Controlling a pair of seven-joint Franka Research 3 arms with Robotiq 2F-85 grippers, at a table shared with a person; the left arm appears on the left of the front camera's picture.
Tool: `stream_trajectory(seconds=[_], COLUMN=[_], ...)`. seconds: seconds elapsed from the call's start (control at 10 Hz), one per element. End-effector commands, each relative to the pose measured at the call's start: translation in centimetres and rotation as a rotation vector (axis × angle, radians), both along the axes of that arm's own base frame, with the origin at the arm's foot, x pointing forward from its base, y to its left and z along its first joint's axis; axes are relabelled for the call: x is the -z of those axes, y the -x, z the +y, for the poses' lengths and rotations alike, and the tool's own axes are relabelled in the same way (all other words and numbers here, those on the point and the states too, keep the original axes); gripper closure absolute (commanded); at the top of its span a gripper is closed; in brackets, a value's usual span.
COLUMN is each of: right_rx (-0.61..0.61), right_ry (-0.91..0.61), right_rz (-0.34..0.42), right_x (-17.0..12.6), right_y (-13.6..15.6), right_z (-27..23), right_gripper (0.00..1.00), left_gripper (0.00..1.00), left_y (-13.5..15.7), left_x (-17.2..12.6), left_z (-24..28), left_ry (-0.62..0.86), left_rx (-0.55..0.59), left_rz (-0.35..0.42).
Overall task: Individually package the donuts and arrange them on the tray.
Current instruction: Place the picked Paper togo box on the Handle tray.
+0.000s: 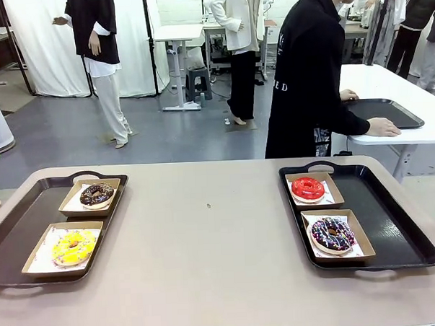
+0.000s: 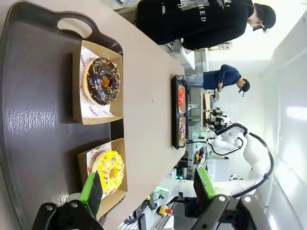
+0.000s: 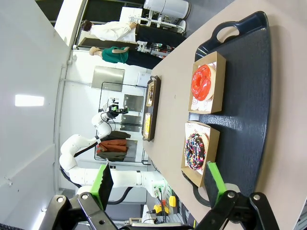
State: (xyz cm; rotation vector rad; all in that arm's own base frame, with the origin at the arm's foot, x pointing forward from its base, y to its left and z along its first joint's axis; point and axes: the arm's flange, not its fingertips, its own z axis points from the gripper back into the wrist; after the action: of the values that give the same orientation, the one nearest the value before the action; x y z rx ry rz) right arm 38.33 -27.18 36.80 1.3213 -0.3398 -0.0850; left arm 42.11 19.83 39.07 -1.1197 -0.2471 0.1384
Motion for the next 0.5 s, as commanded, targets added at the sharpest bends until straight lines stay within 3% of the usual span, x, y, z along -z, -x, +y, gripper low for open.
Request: stream_trajectory(seconds=[0.0,0.4], right_rx=[0.019,0.019], right_ry=[-0.006,-0.006], right_rz=[0.008,0.008], right_x=[-0.13,-0.13], right_y=[-0.08,-0.08], right_z=[0.25,0.25], right_gripper=[0.00,0.00], left_gripper=[0.00,0.00], left_y=[0.12,0.12], left_x=[-0.06,-0.06], left_z=[0.09,0.09], left_ry=[0.009,0.009], left_rx=[0.000,0.000], left_rz=[-0.002,-0.002])
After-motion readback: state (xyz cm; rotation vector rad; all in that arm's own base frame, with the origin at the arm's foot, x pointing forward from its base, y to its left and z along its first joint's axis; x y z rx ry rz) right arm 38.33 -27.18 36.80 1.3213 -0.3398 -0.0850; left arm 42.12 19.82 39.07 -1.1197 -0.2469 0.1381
